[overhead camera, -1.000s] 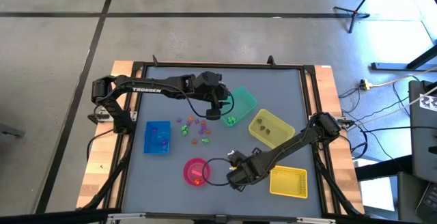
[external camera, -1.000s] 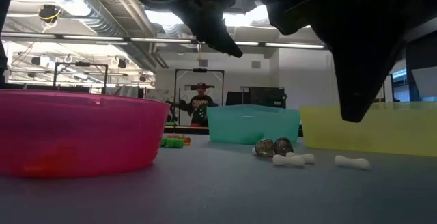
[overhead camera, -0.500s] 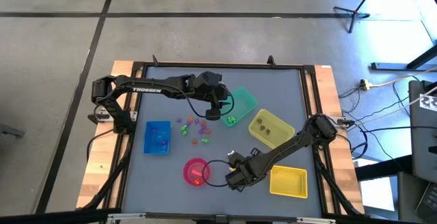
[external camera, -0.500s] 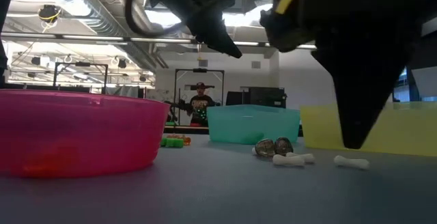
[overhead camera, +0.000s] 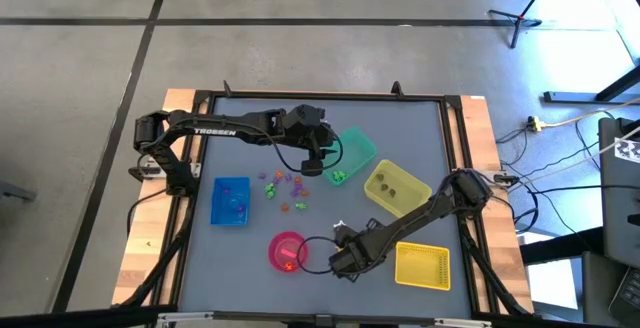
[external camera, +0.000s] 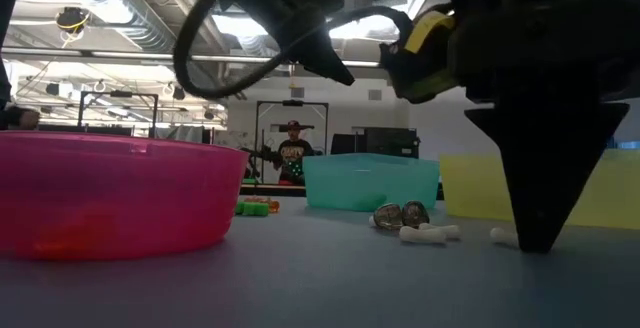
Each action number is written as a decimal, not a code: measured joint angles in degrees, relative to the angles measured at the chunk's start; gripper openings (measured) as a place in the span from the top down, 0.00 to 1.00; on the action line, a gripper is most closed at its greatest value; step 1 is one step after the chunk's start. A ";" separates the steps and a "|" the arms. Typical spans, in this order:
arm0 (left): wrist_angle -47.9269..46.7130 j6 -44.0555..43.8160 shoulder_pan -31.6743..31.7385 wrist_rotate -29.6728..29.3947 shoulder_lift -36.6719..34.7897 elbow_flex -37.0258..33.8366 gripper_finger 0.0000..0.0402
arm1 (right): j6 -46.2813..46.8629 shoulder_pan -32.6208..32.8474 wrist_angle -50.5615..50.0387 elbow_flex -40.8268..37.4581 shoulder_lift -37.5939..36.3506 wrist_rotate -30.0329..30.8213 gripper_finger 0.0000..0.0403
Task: Sort Halloween decoration
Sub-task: Put the white bone toy into the yellow bin
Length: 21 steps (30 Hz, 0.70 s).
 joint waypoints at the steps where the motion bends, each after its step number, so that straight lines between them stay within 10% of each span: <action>1: 0.00 0.00 0.00 0.00 0.00 0.02 0.64 | -0.02 0.00 0.06 0.10 0.25 -0.42 0.65; 21: 0.00 0.00 0.00 0.00 0.00 0.02 0.64 | -0.11 0.00 0.81 0.12 0.88 0.15 0.71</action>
